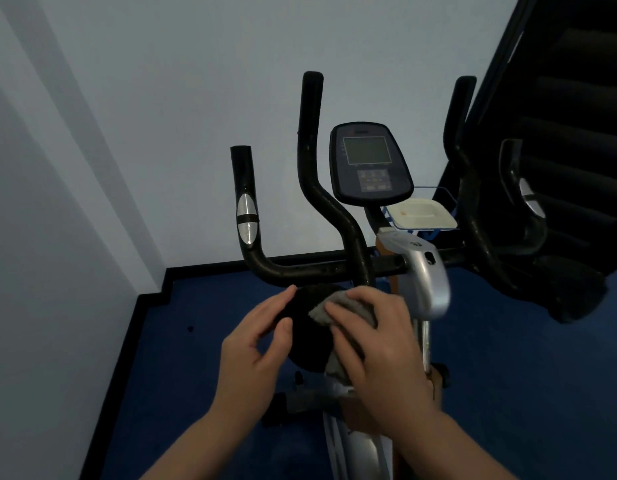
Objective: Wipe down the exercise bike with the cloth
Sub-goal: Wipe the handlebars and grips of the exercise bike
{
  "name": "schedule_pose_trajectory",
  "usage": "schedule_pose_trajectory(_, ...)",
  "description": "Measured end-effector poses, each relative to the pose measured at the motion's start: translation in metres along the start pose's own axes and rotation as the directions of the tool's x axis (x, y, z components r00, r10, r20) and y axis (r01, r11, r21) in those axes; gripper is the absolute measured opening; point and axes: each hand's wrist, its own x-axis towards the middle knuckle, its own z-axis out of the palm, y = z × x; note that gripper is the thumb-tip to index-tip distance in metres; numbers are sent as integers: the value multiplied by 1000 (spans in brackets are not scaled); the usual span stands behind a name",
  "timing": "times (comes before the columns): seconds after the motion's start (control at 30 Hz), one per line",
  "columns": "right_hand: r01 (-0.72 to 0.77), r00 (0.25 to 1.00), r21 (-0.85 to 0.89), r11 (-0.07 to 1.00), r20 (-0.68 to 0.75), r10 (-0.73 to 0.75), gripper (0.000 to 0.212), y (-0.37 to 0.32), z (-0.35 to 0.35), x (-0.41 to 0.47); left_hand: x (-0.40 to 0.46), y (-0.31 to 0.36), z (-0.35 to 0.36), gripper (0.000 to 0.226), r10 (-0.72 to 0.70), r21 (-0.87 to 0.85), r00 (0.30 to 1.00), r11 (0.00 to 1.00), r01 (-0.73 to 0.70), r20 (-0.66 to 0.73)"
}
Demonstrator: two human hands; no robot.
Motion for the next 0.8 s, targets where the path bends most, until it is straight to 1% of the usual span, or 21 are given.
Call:
schedule_pose_trajectory(0.13,3,1000,5,1000,2,-3,27,-1,1,23,-1,1,1,38,7,6,1000,1000,-7,-19)
schedule_pose_trajectory(0.27,-132,991,97,987,28,129,33,-4,-2,7,-3,2,5,38,-13,-17,999,1000,12,-40)
schedule_pose_trajectory(0.33,-164,986,105,981,11,163,35,-7,-6,-6,-3,3,5,38,-23,-25,999,999,22,-41)
schedule_pose_trajectory(0.43,-73,997,53,996,-16,74,30,-4,-6,5,-3,2,3,33,-37,-23,998,999,36,-44)
schedule_pose_trajectory(0.5,-47,998,37,998,43,46,27,-6,-5,26,-4,3,1,35,-69,-57,995,996,65,-67)
schedule_pose_trajectory(0.6,-52,971,88,995,238,29,23,-9,-7,57,-6,3,4,31,-77,-108,991,992,65,-112)
schedule_pose_trajectory(0.67,-68,943,149,986,333,15,23,-5,-10,65,-6,2,6,25,-63,-114,990,992,48,-125)
schedule_pose_trajectory(0.73,-134,932,211,968,358,51,24,1,-17,61,-6,1,6,26,-59,-112,991,993,45,-123)
schedule_pose_trajectory(0.8,-147,947,197,969,311,80,24,3,-25,53,-5,1,5,26,-54,-118,994,992,42,-99)
